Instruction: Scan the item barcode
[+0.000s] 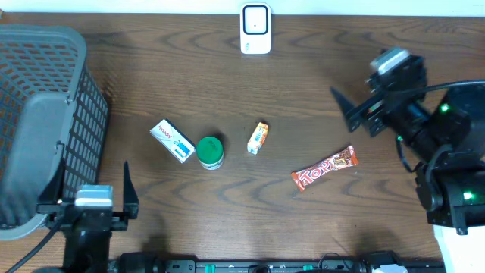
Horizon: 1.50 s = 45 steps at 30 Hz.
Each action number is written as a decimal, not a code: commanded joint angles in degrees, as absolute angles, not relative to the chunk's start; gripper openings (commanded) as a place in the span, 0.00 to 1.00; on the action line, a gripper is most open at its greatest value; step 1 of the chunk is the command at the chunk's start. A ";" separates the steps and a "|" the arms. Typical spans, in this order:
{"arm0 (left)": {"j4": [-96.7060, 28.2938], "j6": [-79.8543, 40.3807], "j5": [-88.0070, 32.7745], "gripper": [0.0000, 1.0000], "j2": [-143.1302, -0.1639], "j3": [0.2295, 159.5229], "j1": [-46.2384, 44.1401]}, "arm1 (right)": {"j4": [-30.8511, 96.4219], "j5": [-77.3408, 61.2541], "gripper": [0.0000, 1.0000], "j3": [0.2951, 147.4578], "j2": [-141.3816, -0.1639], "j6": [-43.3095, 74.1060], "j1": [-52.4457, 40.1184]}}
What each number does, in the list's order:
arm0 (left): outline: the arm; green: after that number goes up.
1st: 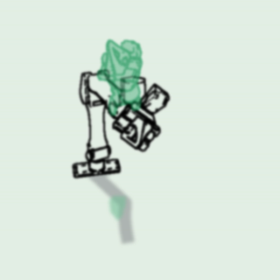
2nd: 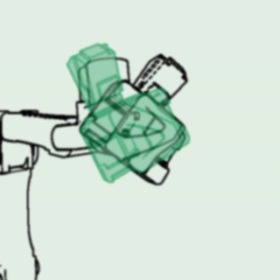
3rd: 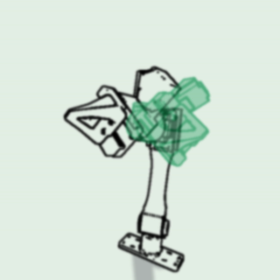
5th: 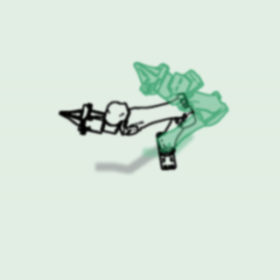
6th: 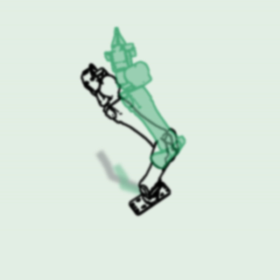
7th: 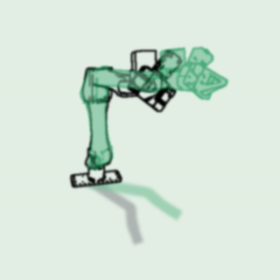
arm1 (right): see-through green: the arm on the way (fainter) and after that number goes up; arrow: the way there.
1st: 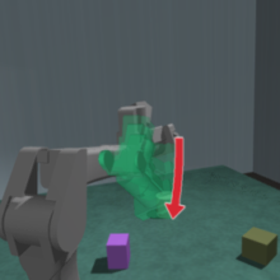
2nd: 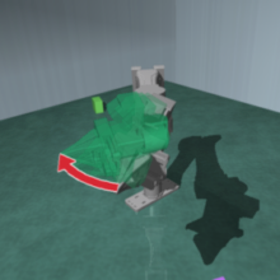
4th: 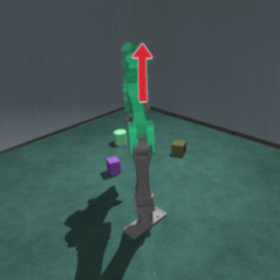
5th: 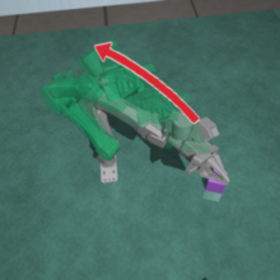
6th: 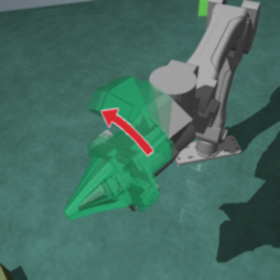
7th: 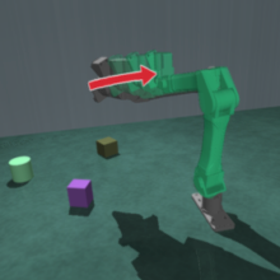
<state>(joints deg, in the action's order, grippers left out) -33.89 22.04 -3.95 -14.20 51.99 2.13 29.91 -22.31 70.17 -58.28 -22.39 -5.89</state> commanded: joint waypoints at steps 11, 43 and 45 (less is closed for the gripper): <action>-41.45 21.28 -3.86 0.86 -14.48 51.96 1.96 | 27.46 -12.82 0.99 50.78 -57.49 -35.31 -13.30; -52.71 21.28 -3.86 0.86 -14.48 51.96 1.96 | 28.05 -11.75 0.99 41.08 -55.90 -35.92 -15.18; -52.71 21.28 -3.84 0.86 -14.48 51.96 1.96 | 30.41 -11.86 0.99 41.08 -55.61 -35.90 -15.99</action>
